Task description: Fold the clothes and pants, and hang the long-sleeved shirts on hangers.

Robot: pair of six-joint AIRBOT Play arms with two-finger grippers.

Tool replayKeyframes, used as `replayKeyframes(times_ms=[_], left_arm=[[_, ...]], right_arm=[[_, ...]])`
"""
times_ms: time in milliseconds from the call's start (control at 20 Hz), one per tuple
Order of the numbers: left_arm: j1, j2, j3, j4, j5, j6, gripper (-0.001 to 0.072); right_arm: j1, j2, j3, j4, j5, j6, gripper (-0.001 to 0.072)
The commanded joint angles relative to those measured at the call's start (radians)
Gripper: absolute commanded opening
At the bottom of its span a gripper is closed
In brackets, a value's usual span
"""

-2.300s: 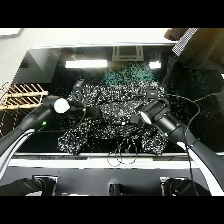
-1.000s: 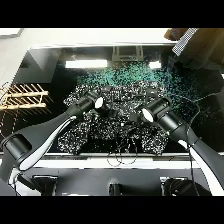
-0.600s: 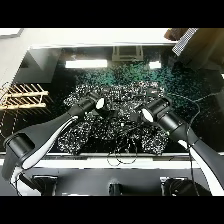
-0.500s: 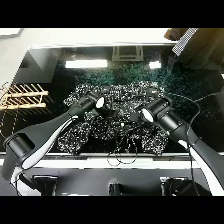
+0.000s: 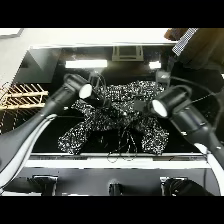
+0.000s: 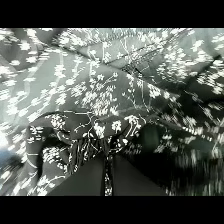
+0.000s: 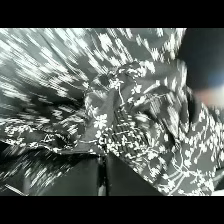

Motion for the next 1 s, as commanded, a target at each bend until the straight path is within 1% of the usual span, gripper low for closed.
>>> replayKeyframes(times_ms=[0, 200, 350, 500, 650, 750, 800, 850, 900, 950], left_arm=[[-0.002, 0.155, 0.004, 0.037, -0.066, -0.047, 0.0016], [-0.002, 0.317, 0.004, 0.050, -0.101, -0.100, 0.0016], [-0.005, 0.394, 0.004, 0.050, -0.177, -0.112, 0.0016], [-0.035, 0.443, 0.004, 0.050, -0.222, -0.129, 0.0016], [-0.072, 0.467, 0.013, 0.050, -0.222, -0.174, 0.0016], [-0.094, 0.464, 0.014, 0.049, -0.222, -0.175, 0.0016], [-0.095, 0.452, 0.013, 0.050, -0.225, -0.175, 0.0016], [-0.094, 0.436, 0.010, 0.050, -0.228, -0.175, 0.0016], [-0.087, 0.412, 0.003, 0.050, -0.228, -0.175, 0.0016], [-0.086, 0.388, -0.009, 0.050, -0.224, -0.174, 0.0016]], right_arm=[[-0.001, 0.071, 0.126, -0.010, 0.047, -0.027, 0.0023], [-0.001, 0.122, 0.258, -0.002, 0.153, -0.046, 0.0023], [0.000, 0.147, 0.335, 0.023, 0.220, -0.061, 0.0023], [-0.001, 0.152, 0.435, 0.075, 0.277, -0.060, 0.0023], [-0.001, 0.150, 0.545, 0.101, 0.284, -0.009, 0.0023], [-0.001, 0.148, 0.573, 0.106, 0.288, 0.004, 0.0023], [-0.001, 0.141, 0.569, 0.094, 0.314, 0.001, 0.0023], [-0.001, 0.120, 0.562, 0.059, 0.359, -0.035, 0.0023], [-0.001, 0.094, 0.550, 0.025, 0.391, -0.096, 0.0023], [-0.001, 0.067, 0.521, -0.001, 0.396, -0.150, 0.0023]])
